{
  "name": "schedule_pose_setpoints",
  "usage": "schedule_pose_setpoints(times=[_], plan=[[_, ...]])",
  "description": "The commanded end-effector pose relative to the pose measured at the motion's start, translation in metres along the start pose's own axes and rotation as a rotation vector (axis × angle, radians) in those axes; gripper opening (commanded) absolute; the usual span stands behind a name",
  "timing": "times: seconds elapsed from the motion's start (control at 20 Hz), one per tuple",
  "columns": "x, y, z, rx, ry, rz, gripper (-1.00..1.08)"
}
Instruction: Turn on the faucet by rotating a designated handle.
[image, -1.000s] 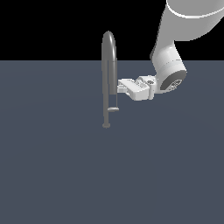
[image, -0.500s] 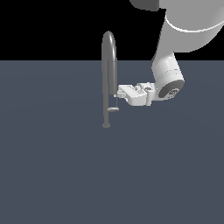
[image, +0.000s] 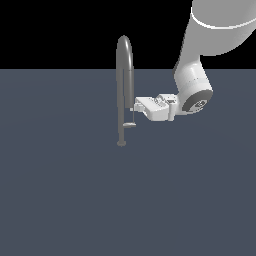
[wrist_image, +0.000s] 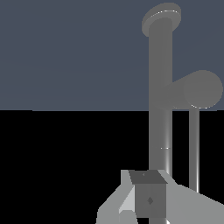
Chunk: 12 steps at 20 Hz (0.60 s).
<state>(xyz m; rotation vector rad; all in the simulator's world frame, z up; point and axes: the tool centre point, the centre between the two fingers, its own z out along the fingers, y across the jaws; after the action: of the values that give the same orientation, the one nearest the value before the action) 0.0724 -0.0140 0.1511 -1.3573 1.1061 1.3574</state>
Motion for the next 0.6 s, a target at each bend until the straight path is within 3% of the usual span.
schedule_pose_setpoints(times=[0.0, 0.55], plan=[[-0.002, 0.005, 0.0, 0.0, 0.0, 0.0, -1.0], [-0.005, 0.022, 0.0, 0.003, 0.002, 0.0, -1.0]])
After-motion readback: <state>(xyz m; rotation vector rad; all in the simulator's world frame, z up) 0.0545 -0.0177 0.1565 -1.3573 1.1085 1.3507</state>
